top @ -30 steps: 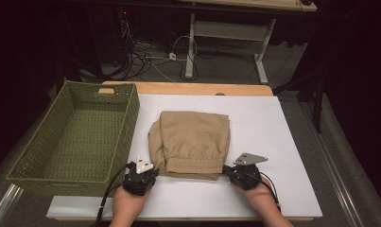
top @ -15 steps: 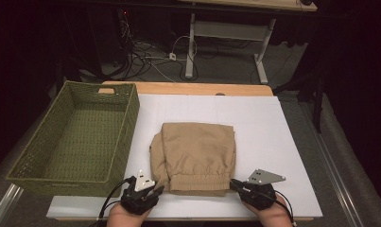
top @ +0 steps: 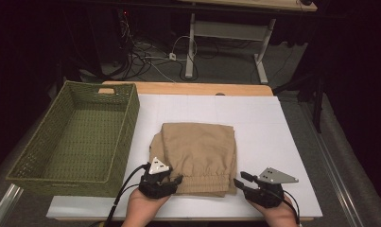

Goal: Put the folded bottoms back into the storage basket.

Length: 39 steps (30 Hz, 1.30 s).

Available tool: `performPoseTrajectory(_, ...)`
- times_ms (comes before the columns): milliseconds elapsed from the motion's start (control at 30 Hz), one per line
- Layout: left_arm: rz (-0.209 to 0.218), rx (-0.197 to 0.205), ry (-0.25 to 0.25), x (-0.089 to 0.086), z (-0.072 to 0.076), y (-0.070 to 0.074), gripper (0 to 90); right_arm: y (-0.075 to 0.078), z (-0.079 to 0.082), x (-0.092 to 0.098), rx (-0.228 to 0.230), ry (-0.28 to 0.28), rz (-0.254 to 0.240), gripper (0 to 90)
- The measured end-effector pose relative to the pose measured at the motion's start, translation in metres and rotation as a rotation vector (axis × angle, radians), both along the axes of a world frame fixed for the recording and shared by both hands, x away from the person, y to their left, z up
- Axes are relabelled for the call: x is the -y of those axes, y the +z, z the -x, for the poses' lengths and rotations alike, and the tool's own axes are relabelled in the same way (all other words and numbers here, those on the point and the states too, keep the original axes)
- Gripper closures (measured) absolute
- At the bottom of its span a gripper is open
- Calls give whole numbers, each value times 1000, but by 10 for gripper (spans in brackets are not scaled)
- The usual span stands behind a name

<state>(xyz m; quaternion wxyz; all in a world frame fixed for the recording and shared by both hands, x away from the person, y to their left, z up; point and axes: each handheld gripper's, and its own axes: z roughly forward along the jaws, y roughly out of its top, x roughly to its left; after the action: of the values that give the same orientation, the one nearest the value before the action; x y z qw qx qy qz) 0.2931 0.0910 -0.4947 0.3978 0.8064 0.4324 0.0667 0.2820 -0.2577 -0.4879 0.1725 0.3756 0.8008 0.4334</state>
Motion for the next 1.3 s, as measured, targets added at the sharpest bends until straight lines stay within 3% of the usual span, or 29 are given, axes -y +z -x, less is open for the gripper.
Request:
performPoseTrajectory(200,-15,28,27,12,4,-6,553,-1,-2,2,-4,-11,5,591)
performPoseTrajectory(367,-8,47,34,9,7,-1,691,2,0,1,12,-14,7,591)
performPoseTrajectory(433,4,59,33,3,8,7,721,2,-1,2,13,-17,5,591)
performPoseTrajectory(567,35,99,93,-21,13,23,727,3,-2,3,17,-19,-8,591)
performPoseTrajectory(667,34,96,123,-34,16,20,720,3,-4,3,15,-20,-16,585)
performPoseTrajectory(733,7,52,99,-32,14,11,656,3,-6,1,18,-15,-10,567)
performPoseTrajectory(767,-10,49,94,-31,14,8,597,3,-7,0,19,-15,-9,548)
performPoseTrajectory(900,-83,147,116,-32,22,7,342,2,-9,-2,40,-12,-36,384)
performPoseTrajectory(933,-90,152,123,-34,22,7,289,2,-10,-2,52,-9,-28,326)
performPoseTrajectory(1033,-96,116,144,-38,20,5,130,0,-15,-1,73,-22,-41,201)
performPoseTrajectory(1133,-133,86,133,-39,21,2,58,-2,-21,6,83,-56,-79,108)
performPoseTrajectory(1200,-141,74,130,-39,20,1,0,-1,-23,9,92,-71,-66,55)
performPoseTrajectory(1233,-151,35,119,-38,18,-1,0,-1,-24,11,99,-78,-61,42)
performPoseTrajectory(1300,-156,18,120,-38,18,-2,0,-1,-25,15,94,-99,-67,30)
